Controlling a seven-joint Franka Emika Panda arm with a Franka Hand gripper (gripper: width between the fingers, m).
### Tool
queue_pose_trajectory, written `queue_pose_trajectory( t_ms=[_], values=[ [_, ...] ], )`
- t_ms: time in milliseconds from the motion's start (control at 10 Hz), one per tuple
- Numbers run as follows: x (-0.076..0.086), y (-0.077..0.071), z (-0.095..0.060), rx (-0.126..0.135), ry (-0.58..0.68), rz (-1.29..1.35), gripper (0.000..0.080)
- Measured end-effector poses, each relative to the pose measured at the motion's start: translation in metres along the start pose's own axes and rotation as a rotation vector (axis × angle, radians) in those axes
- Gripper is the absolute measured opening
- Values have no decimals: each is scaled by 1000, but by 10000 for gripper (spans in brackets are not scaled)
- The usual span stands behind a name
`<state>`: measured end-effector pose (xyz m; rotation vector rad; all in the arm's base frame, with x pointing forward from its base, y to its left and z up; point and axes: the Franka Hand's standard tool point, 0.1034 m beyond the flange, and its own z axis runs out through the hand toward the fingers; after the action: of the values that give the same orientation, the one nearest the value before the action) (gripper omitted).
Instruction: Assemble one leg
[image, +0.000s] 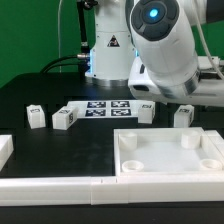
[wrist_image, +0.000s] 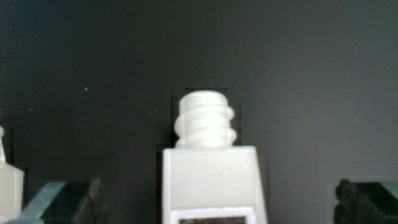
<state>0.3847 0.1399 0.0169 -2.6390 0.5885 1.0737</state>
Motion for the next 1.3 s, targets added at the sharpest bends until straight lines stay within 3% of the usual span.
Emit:
queue_pose_trajectory(
  t_ms=[500,600,700,800,900,1300],
  values=[
    [2,2,6,-3,-7,1,649],
    [2,2,7,-3,-8,1,514],
    [2,2,7,-3,-8,1,514],
    [2,2,7,-3,-8,1,375],
    [1,2,7,-3,-9,1,288],
    [1,2,7,-3,-9,1,288]
  ],
)
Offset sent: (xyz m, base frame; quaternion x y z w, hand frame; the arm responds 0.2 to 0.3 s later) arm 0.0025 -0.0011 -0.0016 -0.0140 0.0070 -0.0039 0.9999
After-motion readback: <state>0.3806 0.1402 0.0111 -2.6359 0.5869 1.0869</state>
